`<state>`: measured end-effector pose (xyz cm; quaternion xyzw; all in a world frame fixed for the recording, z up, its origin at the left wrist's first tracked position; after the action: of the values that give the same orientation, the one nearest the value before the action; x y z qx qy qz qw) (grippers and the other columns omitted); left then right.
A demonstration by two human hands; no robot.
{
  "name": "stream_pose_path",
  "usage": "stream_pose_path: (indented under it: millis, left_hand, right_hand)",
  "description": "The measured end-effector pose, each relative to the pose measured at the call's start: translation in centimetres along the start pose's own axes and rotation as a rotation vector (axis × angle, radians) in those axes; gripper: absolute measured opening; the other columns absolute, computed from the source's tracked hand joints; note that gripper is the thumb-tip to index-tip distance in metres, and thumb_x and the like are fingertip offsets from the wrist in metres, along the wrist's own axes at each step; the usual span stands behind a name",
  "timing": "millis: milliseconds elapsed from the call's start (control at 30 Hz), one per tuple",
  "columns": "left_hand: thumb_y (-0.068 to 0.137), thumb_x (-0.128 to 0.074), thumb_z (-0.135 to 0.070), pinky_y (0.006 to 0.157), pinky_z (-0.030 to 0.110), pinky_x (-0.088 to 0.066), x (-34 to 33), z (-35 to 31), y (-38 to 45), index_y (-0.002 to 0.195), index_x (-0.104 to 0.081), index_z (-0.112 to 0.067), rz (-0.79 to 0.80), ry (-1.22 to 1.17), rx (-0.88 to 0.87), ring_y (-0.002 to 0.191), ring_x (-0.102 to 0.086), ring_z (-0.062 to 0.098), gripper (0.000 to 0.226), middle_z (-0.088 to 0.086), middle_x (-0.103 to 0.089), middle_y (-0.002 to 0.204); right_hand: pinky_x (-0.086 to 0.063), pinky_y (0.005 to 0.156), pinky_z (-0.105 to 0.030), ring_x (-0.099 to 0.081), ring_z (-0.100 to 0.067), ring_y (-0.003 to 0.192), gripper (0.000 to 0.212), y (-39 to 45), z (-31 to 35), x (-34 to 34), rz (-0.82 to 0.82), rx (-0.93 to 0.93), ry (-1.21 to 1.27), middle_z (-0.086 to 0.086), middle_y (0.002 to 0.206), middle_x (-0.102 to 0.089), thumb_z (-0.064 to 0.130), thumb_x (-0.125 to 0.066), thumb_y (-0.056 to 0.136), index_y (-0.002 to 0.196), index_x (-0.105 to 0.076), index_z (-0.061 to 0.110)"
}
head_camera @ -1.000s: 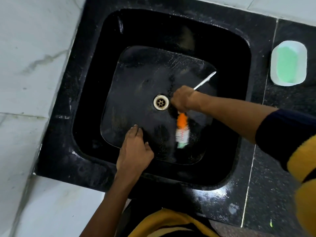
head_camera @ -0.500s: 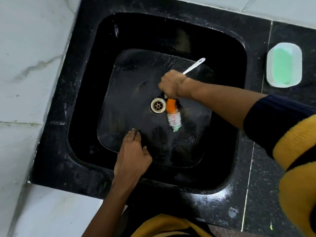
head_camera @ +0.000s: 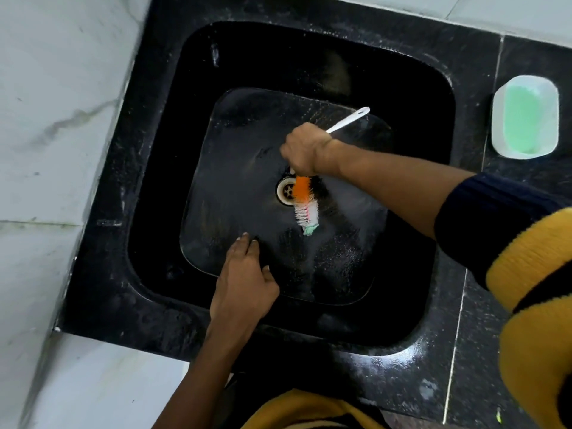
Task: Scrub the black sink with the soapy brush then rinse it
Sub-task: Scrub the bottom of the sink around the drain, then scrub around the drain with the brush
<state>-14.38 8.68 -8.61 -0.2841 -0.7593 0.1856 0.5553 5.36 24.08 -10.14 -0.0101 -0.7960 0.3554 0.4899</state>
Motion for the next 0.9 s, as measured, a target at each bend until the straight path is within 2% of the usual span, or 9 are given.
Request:
stream_pose_path:
  millis: [100,233,300,433,500,567,633,767,900]
  left_hand:
    - [0.098,-0.055,-0.023,0.122,0.035,-0.026,0.0,0.0,0.0,0.156,-0.033,-0.006,-0.006,-0.001,-0.006,0.155,-0.015,0.019,0.065,0.005,-0.021,0.167]
    - [0.096,-0.056,-0.022,0.122,0.033,-0.025,0.0,0.0,0.0,0.155,-0.035,-0.005,-0.030,-0.022,-0.009,0.154,-0.018,0.019,0.065,0.006,-0.024,0.167]
    - [0.096,-0.055,-0.023,0.122,0.033,-0.025,0.0,-0.1,-0.1,0.155,-0.035,-0.006,-0.031,-0.026,-0.008,0.154,-0.017,0.019,0.065,0.006,-0.023,0.167]
    - [0.098,-0.052,-0.024,0.122,0.033,-0.023,0.0,-0.1,0.0,0.157,-0.032,-0.007,-0.024,-0.032,-0.010,0.155,-0.015,0.018,0.064,0.005,-0.020,0.168]
    - [0.099,-0.052,-0.024,0.123,0.031,-0.022,0.1,0.0,0.0,0.157,-0.033,-0.006,-0.024,-0.025,-0.015,0.155,-0.015,0.018,0.064,0.005,-0.020,0.168]
    - [0.098,-0.053,-0.024,0.123,0.031,-0.021,0.1,-0.1,-0.1,0.156,-0.034,-0.006,-0.027,-0.021,-0.021,0.155,-0.016,0.019,0.064,0.006,-0.021,0.167]
    - [0.098,-0.053,-0.024,0.123,0.032,-0.021,0.1,-0.1,-0.1,0.156,-0.033,-0.006,-0.023,-0.024,-0.020,0.155,-0.016,0.019,0.064,0.006,-0.021,0.168]
    - [0.097,-0.054,-0.023,0.123,0.033,-0.023,0.1,0.1,-0.1,0.155,-0.035,-0.005,-0.029,-0.035,-0.017,0.155,-0.018,0.021,0.064,0.007,-0.023,0.167]
    - [0.095,-0.055,-0.022,0.123,0.033,-0.023,0.0,0.1,0.1,0.154,-0.036,-0.004,-0.041,-0.055,-0.020,0.154,-0.019,0.022,0.064,0.009,-0.024,0.166]
  right_hand:
    - [-0.043,0.072,-0.034,-0.061,-0.030,0.107,0.035,-0.4,-1.8,-0.3,-0.027,-0.119,0.073,-0.010,0.119,-0.063,0.034,-0.046,0.097,0.123,-0.058,0.014]
    - [-0.049,0.080,-0.037,-0.063,-0.035,0.106,0.039,-2.4,-7.1,-2.5,-0.083,-0.488,0.311,-0.016,0.115,-0.066,0.042,-0.055,0.093,0.113,-0.066,0.010]
    - [-0.048,0.083,-0.038,-0.062,-0.037,0.106,0.043,-3.3,-7.2,-3.9,-0.099,-0.603,0.435,-0.019,0.115,-0.065,0.044,-0.055,0.092,0.111,-0.065,0.007]
    - [-0.047,0.081,-0.037,-0.062,-0.036,0.103,0.035,-4.8,-2.4,-5.5,-0.117,-0.526,0.411,-0.018,0.112,-0.064,0.033,-0.044,0.097,0.112,-0.063,0.008]
    - [-0.048,0.080,-0.036,-0.063,-0.034,0.103,0.032,-5.1,-3.0,-5.1,-0.091,-0.493,0.351,-0.015,0.114,-0.065,0.031,-0.046,0.095,0.114,-0.064,0.011]
    - [-0.049,0.080,-0.036,-0.063,-0.032,0.105,0.031,-5.0,-4.2,-4.3,-0.043,-0.523,0.311,-0.013,0.116,-0.065,0.028,-0.046,0.095,0.116,-0.063,0.013]
    - [-0.050,0.079,-0.037,-0.064,-0.033,0.104,0.031,-4.7,-4.3,-3.1,-0.073,-0.594,0.311,-0.013,0.115,-0.065,0.022,-0.043,0.096,0.117,-0.063,0.012]
    - [-0.051,0.073,-0.035,-0.066,-0.032,0.100,0.032,-4.8,-0.6,-0.9,-0.109,-0.696,0.485,-0.013,0.109,-0.068,0.010,-0.040,0.095,0.114,-0.066,0.010]
    - [-0.047,0.069,-0.030,-0.066,-0.027,0.099,0.025,-7.8,3.2,-1.7,-0.017,-0.724,0.530,-0.008,0.108,-0.066,0.015,-0.044,0.095,0.112,-0.062,0.014]
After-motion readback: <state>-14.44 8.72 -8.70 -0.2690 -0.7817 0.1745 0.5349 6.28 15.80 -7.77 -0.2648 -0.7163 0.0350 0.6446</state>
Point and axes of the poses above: each hand's wrist, its own y-axis towards the middle knuckle, its own x-axis out of the back of the hand, z = x × y, the point moved 3 cm from there along y, towards the middle knuckle
